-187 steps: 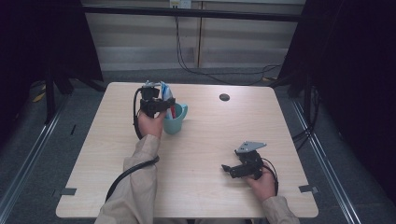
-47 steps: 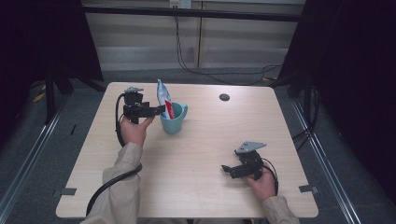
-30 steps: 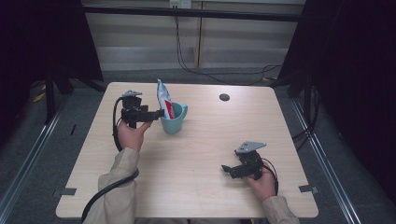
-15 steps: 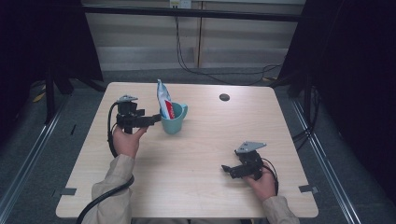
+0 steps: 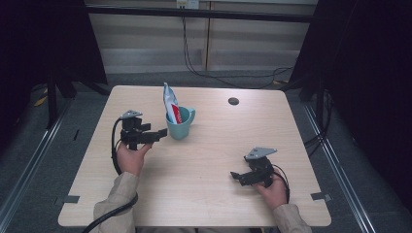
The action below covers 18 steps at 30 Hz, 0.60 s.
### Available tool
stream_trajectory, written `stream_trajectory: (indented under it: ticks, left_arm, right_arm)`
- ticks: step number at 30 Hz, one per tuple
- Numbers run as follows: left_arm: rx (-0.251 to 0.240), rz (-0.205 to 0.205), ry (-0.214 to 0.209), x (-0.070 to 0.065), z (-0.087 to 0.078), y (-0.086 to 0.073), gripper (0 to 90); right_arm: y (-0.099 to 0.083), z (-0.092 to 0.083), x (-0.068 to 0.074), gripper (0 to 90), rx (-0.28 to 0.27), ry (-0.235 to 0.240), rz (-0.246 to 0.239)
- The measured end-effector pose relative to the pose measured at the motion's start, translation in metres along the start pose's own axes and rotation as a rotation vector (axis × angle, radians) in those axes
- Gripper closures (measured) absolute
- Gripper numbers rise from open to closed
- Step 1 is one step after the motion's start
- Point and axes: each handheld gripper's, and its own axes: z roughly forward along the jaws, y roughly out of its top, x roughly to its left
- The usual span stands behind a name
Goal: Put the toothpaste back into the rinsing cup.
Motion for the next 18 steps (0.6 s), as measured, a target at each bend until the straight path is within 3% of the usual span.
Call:
stream_trajectory:
  ticks: [18]
  left_arm:
    - [0.002,0.023,-0.056,-0.009,0.001,-0.027,16.1]
  right_arm:
    - [0.0,0.0,0.0,13.8,-0.001,0.004,-0.005]
